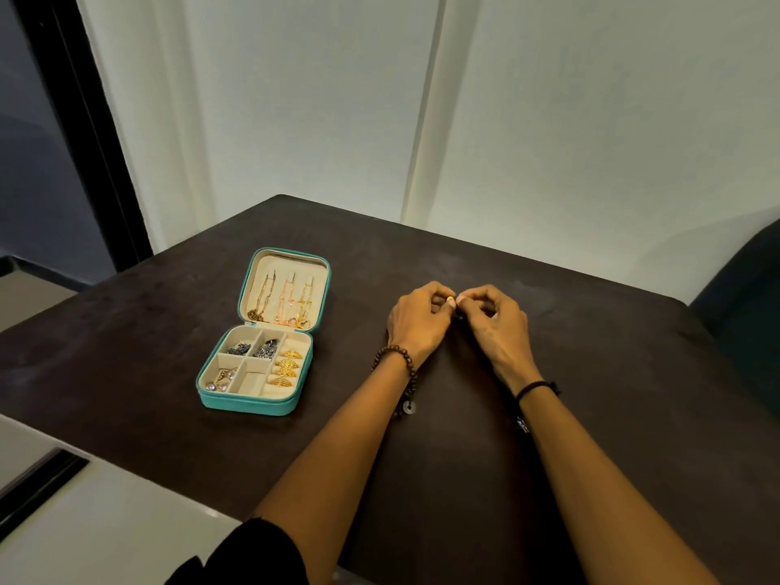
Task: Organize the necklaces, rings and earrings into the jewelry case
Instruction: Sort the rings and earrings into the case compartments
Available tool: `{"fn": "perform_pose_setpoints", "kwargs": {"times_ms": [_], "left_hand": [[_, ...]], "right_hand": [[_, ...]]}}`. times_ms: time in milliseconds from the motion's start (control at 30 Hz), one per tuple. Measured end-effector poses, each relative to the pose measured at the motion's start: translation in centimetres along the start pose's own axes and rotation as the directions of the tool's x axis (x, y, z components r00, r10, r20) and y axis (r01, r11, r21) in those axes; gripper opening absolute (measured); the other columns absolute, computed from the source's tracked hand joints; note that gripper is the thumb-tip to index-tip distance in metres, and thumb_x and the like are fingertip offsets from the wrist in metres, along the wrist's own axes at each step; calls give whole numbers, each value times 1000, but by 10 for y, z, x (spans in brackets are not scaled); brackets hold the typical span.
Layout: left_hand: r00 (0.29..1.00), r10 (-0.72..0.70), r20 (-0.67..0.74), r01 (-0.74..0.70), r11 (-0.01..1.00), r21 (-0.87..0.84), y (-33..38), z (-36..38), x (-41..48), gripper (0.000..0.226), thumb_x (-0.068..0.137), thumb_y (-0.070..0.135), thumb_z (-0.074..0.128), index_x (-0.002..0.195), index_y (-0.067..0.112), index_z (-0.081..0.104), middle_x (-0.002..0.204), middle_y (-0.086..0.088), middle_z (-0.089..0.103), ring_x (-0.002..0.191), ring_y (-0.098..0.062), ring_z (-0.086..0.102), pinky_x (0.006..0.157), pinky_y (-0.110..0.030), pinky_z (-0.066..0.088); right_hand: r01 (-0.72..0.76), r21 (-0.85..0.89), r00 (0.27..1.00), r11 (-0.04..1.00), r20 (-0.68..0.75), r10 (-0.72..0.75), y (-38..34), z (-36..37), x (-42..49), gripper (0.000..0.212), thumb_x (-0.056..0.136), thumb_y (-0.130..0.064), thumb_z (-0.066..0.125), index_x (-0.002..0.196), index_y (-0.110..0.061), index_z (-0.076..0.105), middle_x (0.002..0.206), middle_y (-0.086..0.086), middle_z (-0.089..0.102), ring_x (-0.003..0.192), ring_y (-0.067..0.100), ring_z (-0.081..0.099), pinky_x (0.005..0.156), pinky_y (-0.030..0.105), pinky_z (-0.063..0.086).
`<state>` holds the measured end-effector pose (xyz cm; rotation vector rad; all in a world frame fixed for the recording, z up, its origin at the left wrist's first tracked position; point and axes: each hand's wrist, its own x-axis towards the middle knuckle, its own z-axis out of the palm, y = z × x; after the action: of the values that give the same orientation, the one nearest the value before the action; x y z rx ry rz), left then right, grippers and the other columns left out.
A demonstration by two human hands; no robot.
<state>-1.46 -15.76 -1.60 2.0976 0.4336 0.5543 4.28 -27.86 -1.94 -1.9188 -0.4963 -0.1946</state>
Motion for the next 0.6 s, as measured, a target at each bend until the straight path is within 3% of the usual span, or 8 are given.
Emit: {"fn": "perform_pose_setpoints", "kwargs": {"times_ms": [167, 300, 433, 533, 600], "left_hand": [[999, -12, 34, 12, 1000, -27, 2, -6, -17, 18, 95, 37, 63, 111, 39, 70, 104, 13, 73, 101, -7, 67, 85, -31, 54], [999, -19, 34, 23, 992, -125, 6, -12, -41, 19, 93, 33, 68, 111, 31, 75, 104, 10, 75, 98, -3, 69, 87, -29, 56], [999, -37, 6, 38, 984, -175, 11, -22, -73, 13, 90, 29, 71, 102, 27, 77, 94, 11, 76, 84, 2, 68, 69, -2, 46], [999, -48, 2, 48, 978, -203, 18, -29, -98, 11, 88, 29, 73, 97, 27, 78, 87, 11, 76, 78, 4, 67, 73, -10, 51], [998, -58, 11, 59, 966, -253, 21, -32, -114, 11, 86, 28, 74, 96, 27, 79, 86, 11, 76, 74, 8, 66, 71, -7, 49]], "right_hand": [[-34, 54, 999, 998, 3, 34, -4, -3, -20, 7, 91, -27, 69, 95, -23, 73, 88, -9, 74, 83, -3, 67, 74, 16, 53], [-39, 62, 999, 997, 25, 37, -12, -12, -45, 11, 94, -30, 68, 101, -27, 76, 95, -14, 75, 91, -6, 67, 77, 10, 50], [-54, 56, 998, 997, 22, 53, -21, -18, -75, 10, 96, -25, 68, 103, -24, 74, 97, -12, 74, 92, -8, 66, 75, 8, 49], [-66, 76, 998, 995, -16, 68, -30, -24, -99, 8, 96, -18, 67, 100, -21, 73, 96, -10, 73, 86, -15, 63, 70, 4, 48], [-79, 108, 996, 991, -37, 83, -34, -27, -115, 8, 96, -18, 67, 98, -23, 73, 96, -10, 73, 88, -13, 64, 73, 9, 50]]}}
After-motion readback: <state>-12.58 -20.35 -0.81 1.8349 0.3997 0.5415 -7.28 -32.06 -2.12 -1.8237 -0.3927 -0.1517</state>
